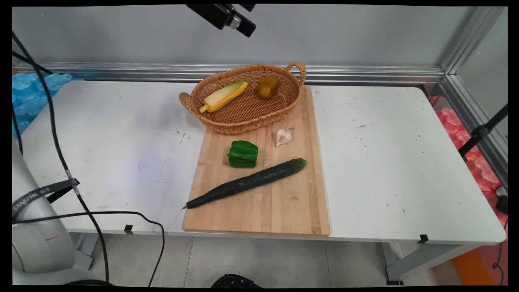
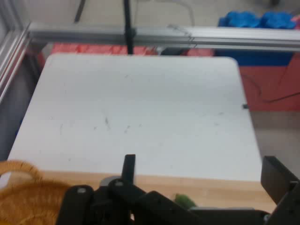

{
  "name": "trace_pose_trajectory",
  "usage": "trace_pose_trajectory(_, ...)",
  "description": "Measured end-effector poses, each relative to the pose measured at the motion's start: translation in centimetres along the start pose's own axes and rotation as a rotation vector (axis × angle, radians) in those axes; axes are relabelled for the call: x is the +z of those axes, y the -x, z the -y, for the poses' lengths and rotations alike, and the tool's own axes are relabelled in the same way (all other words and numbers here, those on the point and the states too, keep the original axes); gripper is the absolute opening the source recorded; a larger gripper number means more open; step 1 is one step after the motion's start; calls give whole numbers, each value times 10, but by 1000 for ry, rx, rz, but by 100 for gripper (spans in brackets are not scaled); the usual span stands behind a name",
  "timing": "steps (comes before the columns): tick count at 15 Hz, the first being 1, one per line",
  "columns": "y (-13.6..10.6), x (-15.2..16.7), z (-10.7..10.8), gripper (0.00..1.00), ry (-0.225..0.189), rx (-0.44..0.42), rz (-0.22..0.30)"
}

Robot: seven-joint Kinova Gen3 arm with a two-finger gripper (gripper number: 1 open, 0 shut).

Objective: Pick up the cucumber from the vegetable basket

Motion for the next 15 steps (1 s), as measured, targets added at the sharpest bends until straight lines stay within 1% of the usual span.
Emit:
trace_pose_trajectory(5,7,20,21,100,-76,-43,65)
trace_pose_trajectory(8,15,36,38,100,-143,-78,121)
trace_pose_trajectory(12,25,55,52,100,-202,-100,180)
trace_pose_trajectory(15,34,75,66,100,-260,-134,227)
